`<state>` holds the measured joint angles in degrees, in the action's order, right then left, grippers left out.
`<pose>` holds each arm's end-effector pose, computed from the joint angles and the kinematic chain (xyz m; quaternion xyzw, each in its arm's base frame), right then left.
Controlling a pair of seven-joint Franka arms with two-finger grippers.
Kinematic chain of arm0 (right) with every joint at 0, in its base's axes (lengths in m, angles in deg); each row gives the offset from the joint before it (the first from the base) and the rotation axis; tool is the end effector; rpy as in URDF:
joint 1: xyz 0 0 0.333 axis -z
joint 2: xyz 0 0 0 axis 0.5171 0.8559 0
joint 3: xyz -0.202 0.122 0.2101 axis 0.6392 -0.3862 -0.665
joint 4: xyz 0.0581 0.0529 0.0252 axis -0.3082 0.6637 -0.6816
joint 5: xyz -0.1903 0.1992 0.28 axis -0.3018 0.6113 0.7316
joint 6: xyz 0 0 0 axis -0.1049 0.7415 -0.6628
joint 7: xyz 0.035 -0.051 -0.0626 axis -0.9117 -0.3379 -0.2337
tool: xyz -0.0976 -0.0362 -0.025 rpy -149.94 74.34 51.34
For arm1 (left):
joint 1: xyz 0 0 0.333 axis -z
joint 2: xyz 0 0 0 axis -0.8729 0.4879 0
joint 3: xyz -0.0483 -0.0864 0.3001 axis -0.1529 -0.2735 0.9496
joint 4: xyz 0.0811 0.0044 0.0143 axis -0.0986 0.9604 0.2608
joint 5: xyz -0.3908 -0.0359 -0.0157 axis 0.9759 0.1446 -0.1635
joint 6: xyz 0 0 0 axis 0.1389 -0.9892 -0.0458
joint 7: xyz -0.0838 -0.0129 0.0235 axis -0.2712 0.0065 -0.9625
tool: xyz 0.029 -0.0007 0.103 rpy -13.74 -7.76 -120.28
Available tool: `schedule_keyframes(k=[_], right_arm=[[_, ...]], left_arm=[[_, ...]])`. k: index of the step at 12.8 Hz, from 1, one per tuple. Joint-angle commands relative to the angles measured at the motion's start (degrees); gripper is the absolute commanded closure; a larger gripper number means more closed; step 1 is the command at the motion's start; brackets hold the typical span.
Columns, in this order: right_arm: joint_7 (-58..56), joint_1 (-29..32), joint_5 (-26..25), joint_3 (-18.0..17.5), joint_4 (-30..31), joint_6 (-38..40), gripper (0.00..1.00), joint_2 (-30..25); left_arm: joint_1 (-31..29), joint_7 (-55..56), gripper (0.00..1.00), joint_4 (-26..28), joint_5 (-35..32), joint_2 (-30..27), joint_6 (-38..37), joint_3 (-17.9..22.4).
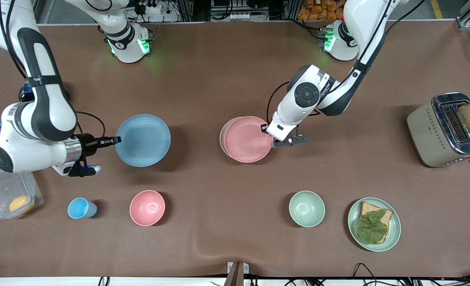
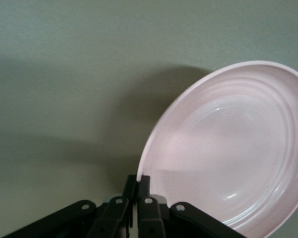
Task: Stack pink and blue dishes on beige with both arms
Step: 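Carry the pink plate onto the beige plate while the right gripper lifts the blue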
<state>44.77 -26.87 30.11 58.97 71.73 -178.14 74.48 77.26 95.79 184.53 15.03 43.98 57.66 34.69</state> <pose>0.6132 0.0518 0.3210 -0.9563 -0.0276 0.2290 0.1795 0.4871 -0.3717 0.2517 0.9906 0.0978 -0.0436 0.0857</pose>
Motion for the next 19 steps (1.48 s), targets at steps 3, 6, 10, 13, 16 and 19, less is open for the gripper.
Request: schedule_keyframes(k=[3, 6, 10, 13, 16, 19], right_arm=[[2.33, -1.27, 1.33, 0.4, -0.53, -0.03, 1.0, 0.11], [2.33, -1.45, 1.33, 0.4, -0.53, -0.12, 1.0, 0.2], [2.42, -1.54, 1.42, 0.32, -0.53, -0.29, 1.0, 0.38], [2.51, -1.45, 4.83, 0.4, -0.44, -1.44, 1.0, 1.43], [6.09, -3.9, 8.36, 0.4, -0.53, -4.58, 1.0, 2.66], [13.04, -8.12, 10.9, 0.4, -0.44, -7.94, 1.0, 3.01]], left_arm=[[2.08, 1.05, 1.0, 0.05, 1.68, 3.63, 5.92, 0.26], [2.17, 1.14, 1.0, 0.83, 1.68, 3.64, 5.92, 0.26], [2.61, 2.71, 1.0, 2.15, 1.68, 2.15, 5.74, 0.18], [2.43, 3.69, 1.0, 4.61, 1.68, 0.57, 5.66, -0.52], [2.08, 3.95, 1.0, 4.8, 1.68, -0.14, 5.39, -0.7], [2.43, 4.56, 1.0, 4.44, 1.68, -0.06, 5.39, -0.7]])
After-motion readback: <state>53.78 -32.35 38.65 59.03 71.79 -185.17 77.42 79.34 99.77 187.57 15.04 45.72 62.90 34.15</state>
